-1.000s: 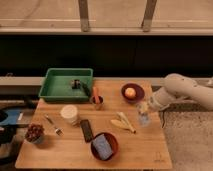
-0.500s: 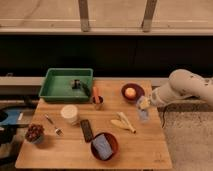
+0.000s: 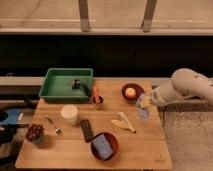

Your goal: Place towel in table surface

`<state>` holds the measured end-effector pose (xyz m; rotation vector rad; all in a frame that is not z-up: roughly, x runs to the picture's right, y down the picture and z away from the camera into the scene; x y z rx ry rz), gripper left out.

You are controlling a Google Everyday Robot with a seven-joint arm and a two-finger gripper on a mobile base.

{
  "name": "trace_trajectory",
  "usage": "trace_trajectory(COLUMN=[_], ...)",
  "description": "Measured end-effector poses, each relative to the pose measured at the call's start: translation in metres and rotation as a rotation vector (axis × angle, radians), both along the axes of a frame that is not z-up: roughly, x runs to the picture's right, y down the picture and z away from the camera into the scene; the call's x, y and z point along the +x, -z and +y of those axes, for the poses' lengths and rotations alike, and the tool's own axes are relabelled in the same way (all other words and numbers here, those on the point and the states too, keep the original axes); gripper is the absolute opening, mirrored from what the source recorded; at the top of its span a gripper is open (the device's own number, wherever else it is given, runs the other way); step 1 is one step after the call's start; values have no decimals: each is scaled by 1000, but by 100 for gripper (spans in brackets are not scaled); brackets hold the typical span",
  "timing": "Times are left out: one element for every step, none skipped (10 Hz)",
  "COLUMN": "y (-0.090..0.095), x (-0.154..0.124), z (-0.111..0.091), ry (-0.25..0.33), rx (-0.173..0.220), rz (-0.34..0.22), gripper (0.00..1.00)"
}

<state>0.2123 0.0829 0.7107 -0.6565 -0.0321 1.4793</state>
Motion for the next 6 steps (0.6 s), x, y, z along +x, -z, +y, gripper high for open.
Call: trace_trajectory(y=[-3,-11,-21,-33,-42,-53], x=[2,3,3,5,6,7], z=[2,7,13,21,28,36], ry=[-2,-8,-12,-15,-16,-19], rx=[-5,-23,-42,-67,-87,-111], rz=[11,23,33,47,59,73], gripper=[0,0,0,0,0,0])
